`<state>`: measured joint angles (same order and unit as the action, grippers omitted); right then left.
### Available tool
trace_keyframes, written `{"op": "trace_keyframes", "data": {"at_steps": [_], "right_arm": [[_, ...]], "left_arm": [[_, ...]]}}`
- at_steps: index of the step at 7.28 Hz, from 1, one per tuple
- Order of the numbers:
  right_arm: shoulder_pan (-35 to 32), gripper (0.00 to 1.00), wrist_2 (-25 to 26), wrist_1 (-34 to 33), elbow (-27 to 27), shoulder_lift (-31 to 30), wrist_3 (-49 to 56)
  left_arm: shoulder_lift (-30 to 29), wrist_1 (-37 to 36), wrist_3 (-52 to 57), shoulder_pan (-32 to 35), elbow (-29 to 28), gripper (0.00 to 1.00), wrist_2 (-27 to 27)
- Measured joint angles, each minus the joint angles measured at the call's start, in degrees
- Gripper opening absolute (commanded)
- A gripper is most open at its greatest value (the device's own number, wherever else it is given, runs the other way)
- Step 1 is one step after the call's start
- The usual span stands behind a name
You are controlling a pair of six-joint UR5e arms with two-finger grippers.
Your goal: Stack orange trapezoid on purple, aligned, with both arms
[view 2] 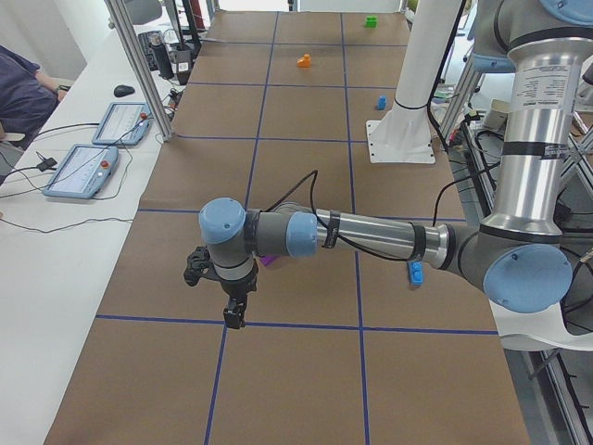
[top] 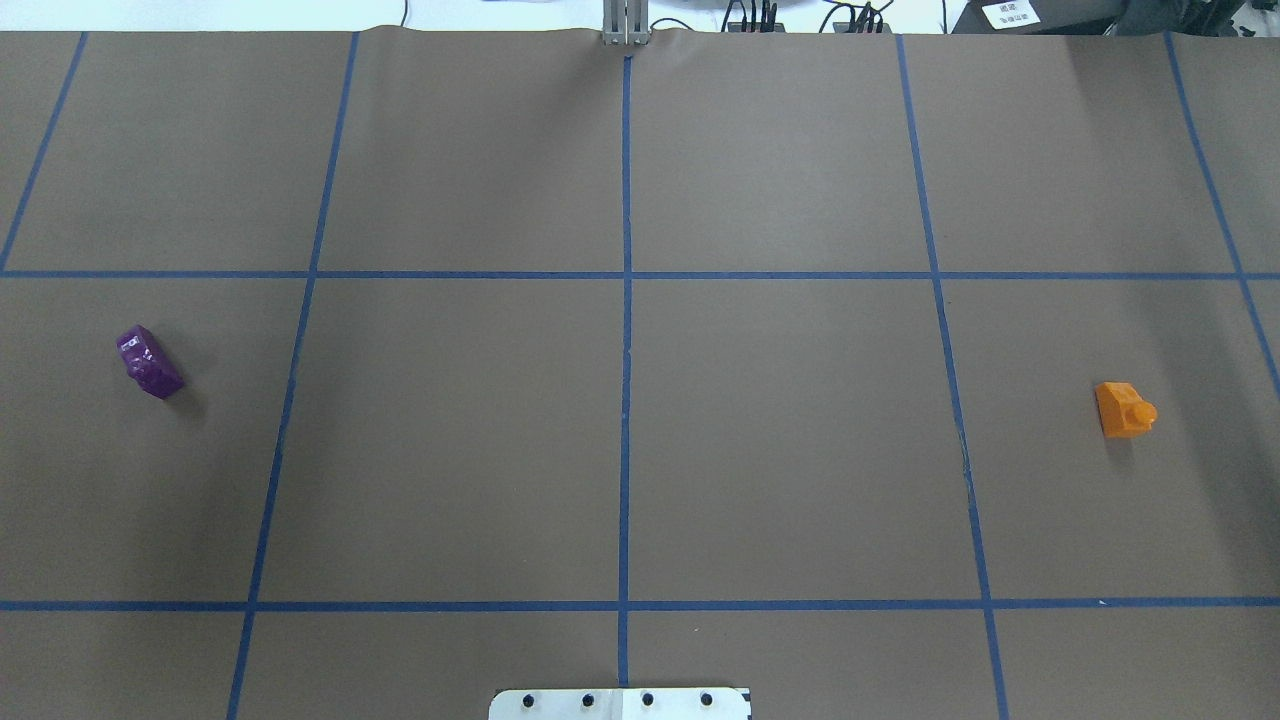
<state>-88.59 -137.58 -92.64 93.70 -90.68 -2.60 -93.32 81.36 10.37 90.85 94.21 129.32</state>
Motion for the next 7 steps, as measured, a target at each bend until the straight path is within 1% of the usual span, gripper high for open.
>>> {"op": "trace_keyframes", "data": {"at_steps": [3,5,6,7], "right_arm": [[0.0,1.0,-0.32,0.1,0.21,-0.03,0.11],[-0.01,1.0,-0.32,0.16,0.6,0.31,0.12],[0.0,1.0,-0.32,0.17,0.73,0.59,0.1],[0.0,1.0,-0.32,0.17,0.81,0.77,0.11]], "left_arm": [[-0.21,-0.11,0.0,0.02,0.87,1.0,0.01],[-0.75,0.28,-1.7,-2.47,4.75,1.0,-0.34],[-0.89,0.58,-6.73,-3.62,6.87,1.0,0.23],[-0.95,1.12,-15.05,-5.32,8.28,1.0,1.17]]}}
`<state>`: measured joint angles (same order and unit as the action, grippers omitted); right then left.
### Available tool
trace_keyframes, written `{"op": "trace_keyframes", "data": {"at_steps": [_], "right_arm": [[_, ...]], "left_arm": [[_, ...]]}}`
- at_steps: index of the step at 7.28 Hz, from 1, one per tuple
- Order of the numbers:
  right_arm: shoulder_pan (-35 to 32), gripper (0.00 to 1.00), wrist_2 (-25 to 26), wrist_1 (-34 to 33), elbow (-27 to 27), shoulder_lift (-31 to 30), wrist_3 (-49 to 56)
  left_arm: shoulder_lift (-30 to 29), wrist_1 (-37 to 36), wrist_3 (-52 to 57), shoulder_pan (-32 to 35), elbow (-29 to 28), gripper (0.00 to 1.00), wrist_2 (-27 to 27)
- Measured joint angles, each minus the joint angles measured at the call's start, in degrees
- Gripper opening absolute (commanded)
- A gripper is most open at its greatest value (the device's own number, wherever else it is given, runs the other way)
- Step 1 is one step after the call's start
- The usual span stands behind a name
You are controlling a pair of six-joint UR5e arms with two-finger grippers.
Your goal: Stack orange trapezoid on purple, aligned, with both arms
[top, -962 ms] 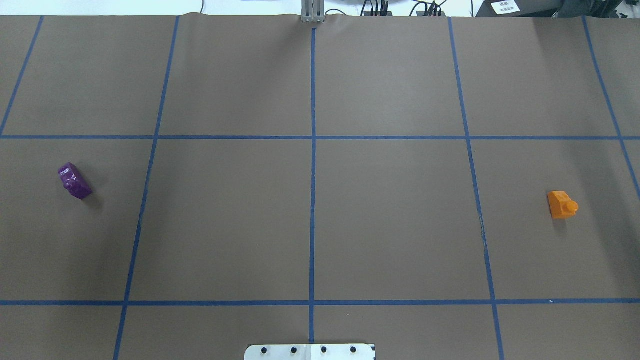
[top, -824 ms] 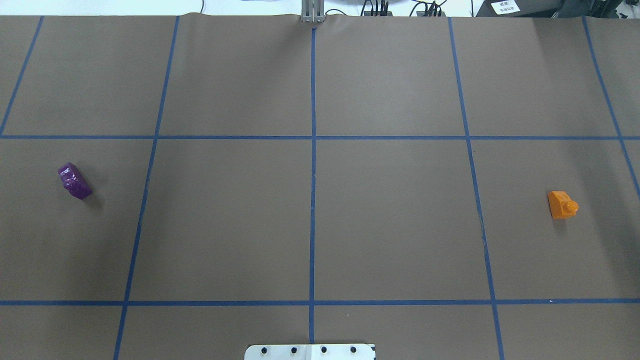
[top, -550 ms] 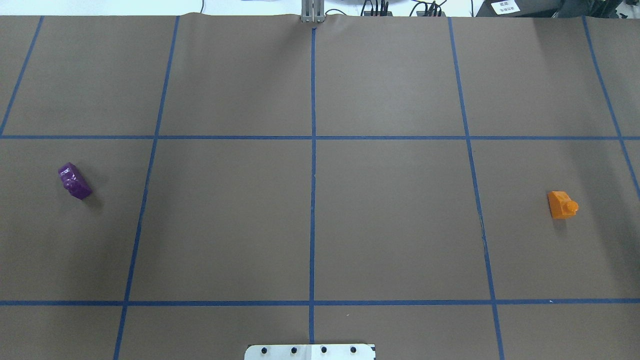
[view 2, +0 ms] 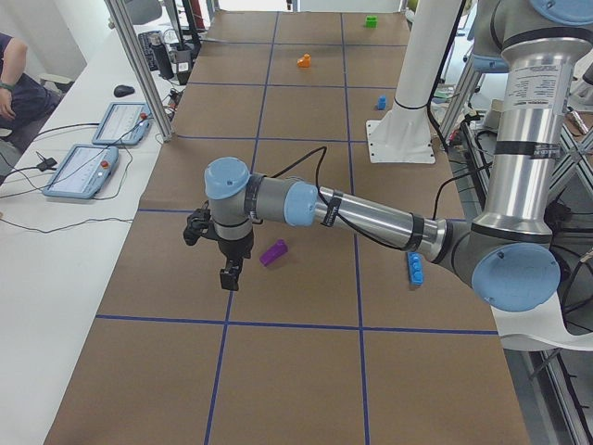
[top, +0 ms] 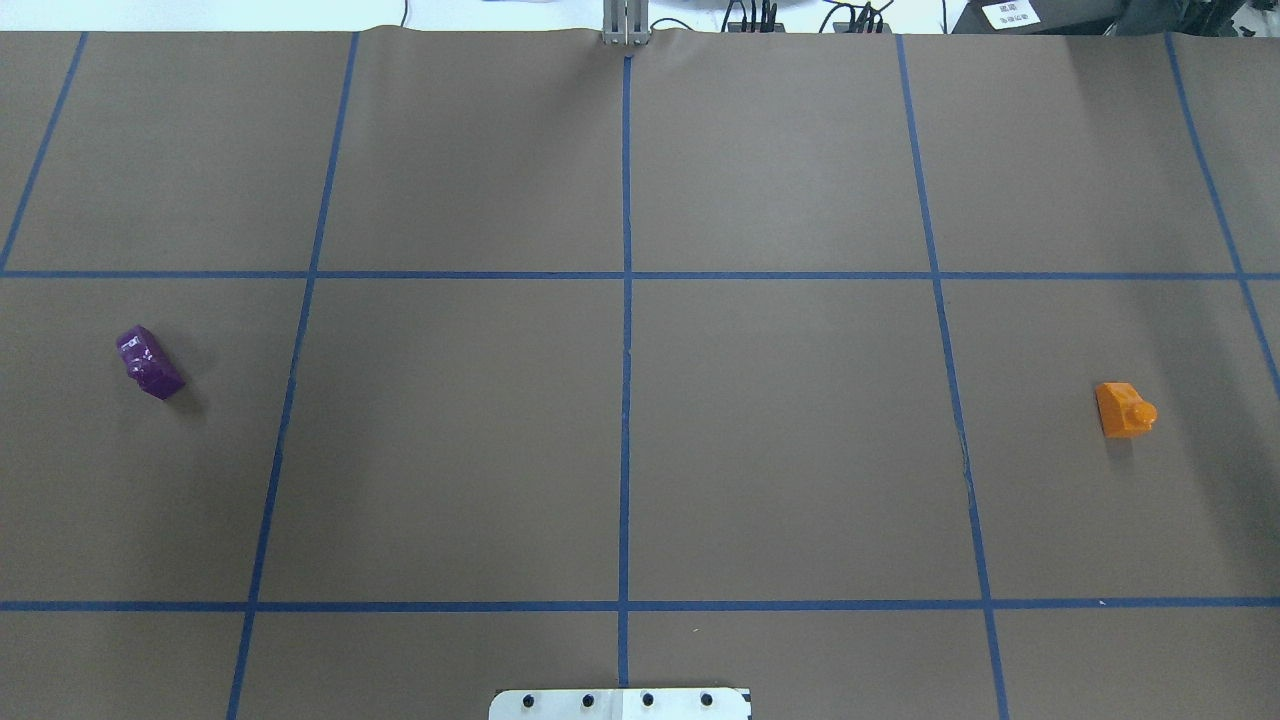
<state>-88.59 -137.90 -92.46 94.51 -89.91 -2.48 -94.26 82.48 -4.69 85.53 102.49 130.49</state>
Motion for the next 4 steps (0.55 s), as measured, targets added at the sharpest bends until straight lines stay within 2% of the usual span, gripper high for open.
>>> {"op": "trace_keyframes", "data": {"at_steps": [1,4], "right_arm": [[0.0,1.0,0.0,0.0,0.02,0.13,0.0],[0.0,1.0,0.0,0.0,0.12,0.26,-0.06]], "left_arm": [[0.12,2.13,-10.74,-3.22,0.62,1.0,0.51],[2.62,17.18,-41.02,-13.32,0.16,1.0,-0.94]]}}
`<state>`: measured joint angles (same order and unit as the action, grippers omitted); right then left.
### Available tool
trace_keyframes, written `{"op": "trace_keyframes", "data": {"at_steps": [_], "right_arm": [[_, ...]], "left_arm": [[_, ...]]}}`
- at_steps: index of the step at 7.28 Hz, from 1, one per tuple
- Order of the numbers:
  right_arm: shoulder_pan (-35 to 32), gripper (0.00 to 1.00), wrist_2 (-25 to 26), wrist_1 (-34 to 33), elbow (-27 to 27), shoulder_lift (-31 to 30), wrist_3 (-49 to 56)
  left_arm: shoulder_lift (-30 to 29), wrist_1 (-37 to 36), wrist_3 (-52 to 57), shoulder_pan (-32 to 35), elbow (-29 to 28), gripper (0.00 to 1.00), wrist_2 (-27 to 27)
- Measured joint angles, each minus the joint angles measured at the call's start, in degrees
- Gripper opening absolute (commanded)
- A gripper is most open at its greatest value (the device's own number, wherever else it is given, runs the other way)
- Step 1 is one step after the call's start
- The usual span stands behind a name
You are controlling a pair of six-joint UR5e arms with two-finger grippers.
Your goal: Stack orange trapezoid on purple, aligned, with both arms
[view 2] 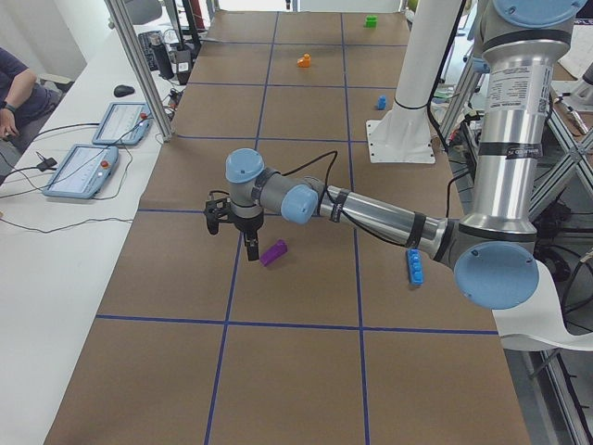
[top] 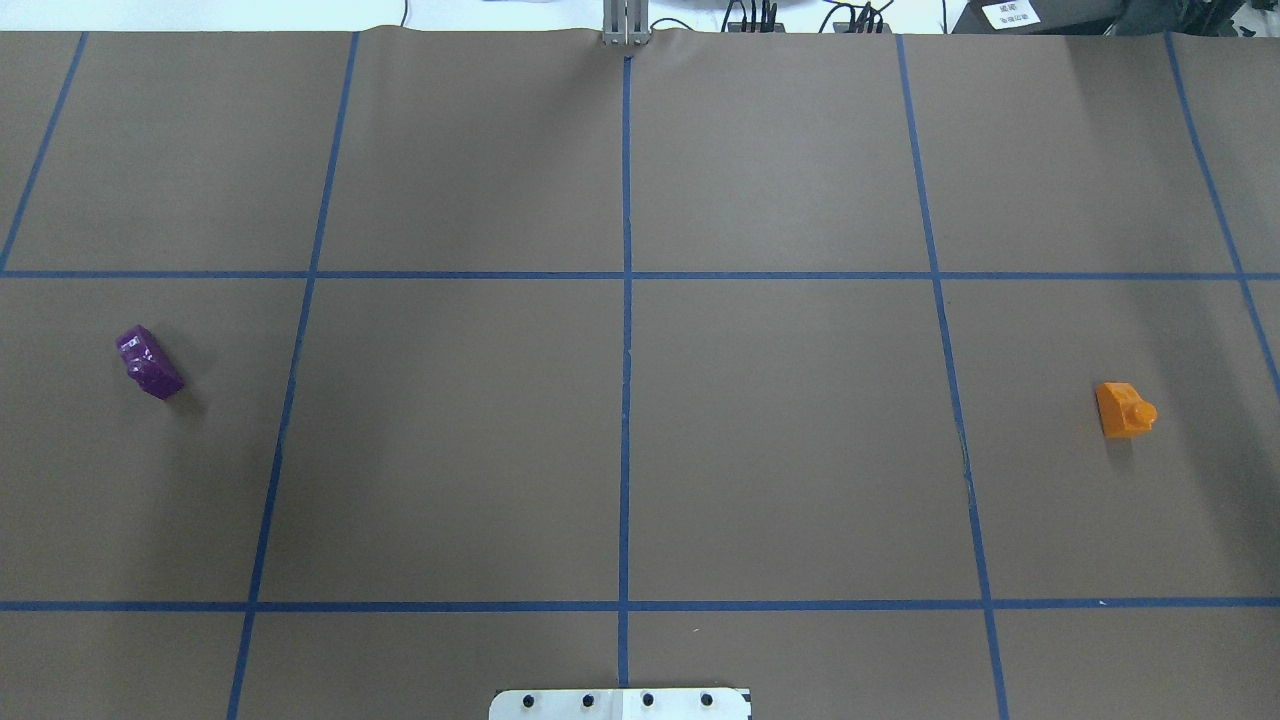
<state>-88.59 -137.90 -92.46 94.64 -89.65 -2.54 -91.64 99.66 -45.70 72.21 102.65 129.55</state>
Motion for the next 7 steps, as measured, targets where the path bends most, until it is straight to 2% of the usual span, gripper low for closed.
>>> {"op": "trace_keyframes", "data": {"at_steps": [3,5,7], "right_arm": [[0.0,1.0,0.0,0.0,-0.06,-0.05,0.0],[0.0,1.0,0.0,0.0,-0.06,0.0,0.05],[0.0,1.0,0.0,0.0,-0.07,0.01,0.08]], "left_arm": [[1.46,9.83,-20.5,-11.89,-1.1,1.0,-9.58],[1.33,11.5,-26.56,-18.05,-2.27,1.0,-14.74],[1.13,12.39,-27.86,-20.63,-4.26,1.0,-15.91]]}}
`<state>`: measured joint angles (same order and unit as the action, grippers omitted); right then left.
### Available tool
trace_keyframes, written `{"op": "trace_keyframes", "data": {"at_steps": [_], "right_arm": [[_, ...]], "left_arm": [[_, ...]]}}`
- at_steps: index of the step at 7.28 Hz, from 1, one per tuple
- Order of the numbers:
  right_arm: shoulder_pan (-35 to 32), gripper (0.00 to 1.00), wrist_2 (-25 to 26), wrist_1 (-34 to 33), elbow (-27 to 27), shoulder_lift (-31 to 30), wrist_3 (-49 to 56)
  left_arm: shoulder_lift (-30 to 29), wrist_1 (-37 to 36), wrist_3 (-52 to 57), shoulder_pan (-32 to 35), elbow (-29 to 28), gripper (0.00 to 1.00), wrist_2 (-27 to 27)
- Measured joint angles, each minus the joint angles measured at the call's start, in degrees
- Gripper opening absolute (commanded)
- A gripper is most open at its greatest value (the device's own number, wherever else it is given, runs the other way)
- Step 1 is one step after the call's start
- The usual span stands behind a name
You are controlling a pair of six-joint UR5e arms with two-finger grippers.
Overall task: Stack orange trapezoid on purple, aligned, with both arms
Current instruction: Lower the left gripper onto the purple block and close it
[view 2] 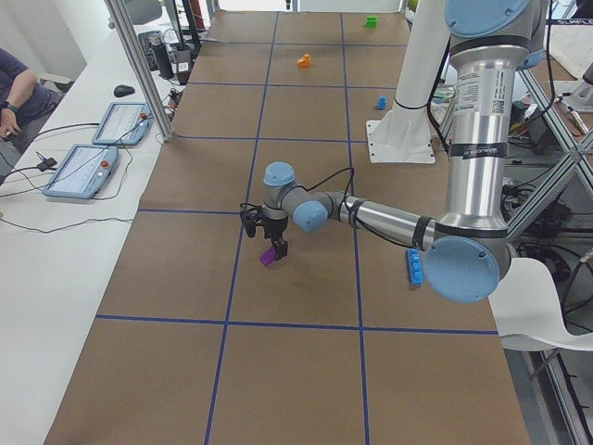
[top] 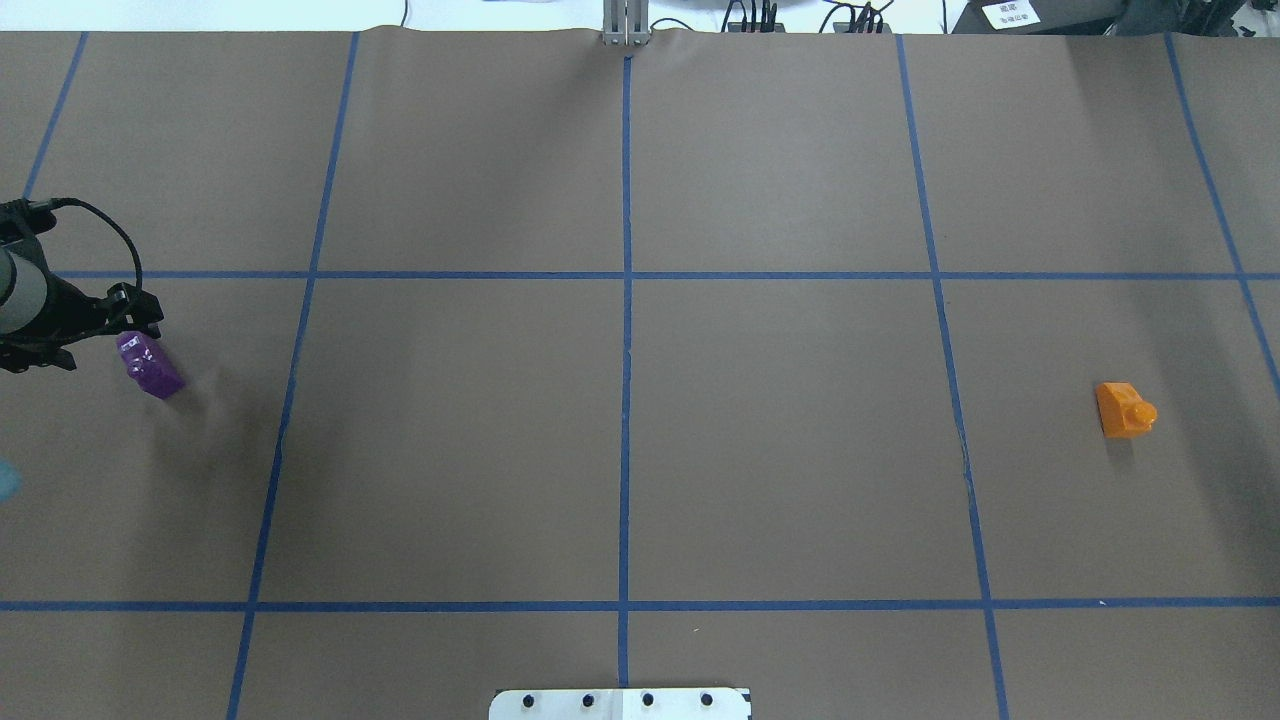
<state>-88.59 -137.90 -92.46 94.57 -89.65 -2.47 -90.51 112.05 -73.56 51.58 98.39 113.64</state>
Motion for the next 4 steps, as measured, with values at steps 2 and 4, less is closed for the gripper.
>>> {"op": "trace_keyframes", "data": {"at_steps": [2,4], "right_arm": [[0.0,1.0,0.0,0.0,0.0,-0.01,0.0],[0.0,1.0,0.0,0.0,0.05,-0.08,0.01]], "left_arm": [[-0.37,0.16,-0.18,-1.56,-1.45,1.0,-0.08],[-0.58,0.24,-0.16,-2.79,-2.29,0.73,-0.16]]}}
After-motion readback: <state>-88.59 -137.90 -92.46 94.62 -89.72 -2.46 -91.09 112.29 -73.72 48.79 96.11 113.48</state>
